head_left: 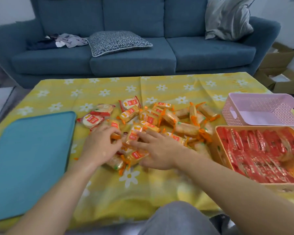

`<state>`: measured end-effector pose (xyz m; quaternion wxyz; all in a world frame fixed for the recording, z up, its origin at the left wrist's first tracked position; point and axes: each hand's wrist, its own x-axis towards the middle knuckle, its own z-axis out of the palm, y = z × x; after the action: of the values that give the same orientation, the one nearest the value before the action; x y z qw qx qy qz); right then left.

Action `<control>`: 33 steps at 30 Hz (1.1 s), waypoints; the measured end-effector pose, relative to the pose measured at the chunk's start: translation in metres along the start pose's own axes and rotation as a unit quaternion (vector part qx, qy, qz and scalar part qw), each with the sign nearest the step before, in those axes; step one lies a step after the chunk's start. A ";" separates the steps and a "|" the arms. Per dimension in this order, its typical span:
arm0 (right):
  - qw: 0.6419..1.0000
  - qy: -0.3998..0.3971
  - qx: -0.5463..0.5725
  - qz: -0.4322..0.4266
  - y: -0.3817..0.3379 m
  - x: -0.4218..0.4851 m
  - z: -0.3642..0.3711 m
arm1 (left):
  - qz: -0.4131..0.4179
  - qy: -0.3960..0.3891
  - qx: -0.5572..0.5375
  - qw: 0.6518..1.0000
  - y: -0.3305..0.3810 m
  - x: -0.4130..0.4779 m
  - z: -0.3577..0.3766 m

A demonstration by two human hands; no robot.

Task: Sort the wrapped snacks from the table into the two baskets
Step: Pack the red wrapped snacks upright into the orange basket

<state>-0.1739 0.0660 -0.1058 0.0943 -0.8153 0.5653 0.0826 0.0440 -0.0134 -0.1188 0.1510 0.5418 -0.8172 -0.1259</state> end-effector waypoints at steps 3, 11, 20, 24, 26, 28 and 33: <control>0.996 -0.027 -0.065 0.049 -0.008 0.002 0.007 | 0.014 -0.103 0.069 0.992 -0.007 -0.026 -0.002; 0.970 0.080 -0.093 0.210 -0.033 -0.003 -0.019 | 0.017 0.013 0.179 0.984 0.019 -0.033 0.015; 0.980 0.024 0.158 0.115 -0.027 0.054 -0.025 | -0.131 -0.079 0.048 0.987 0.049 0.008 0.033; 0.969 0.063 0.146 0.190 -0.002 0.066 -0.030 | -0.131 -0.084 -0.009 0.988 0.045 0.015 0.016; 0.960 0.107 0.162 0.201 0.008 0.074 -0.039 | -0.156 -0.064 -0.107 0.980 0.031 0.021 -0.002; 0.955 0.144 0.171 0.196 0.020 0.091 -0.049 | -0.193 -0.038 -0.252 0.947 0.004 0.033 -0.024; 0.971 0.136 0.097 0.169 0.051 0.168 -0.062 | -0.275 0.011 -0.240 0.931 -0.073 0.079 -0.049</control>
<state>-0.1619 -0.1194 -0.0890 0.0801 -0.6985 0.7077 -0.0691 0.0954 -0.1162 -0.0921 0.2449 0.6945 -0.5797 -0.3489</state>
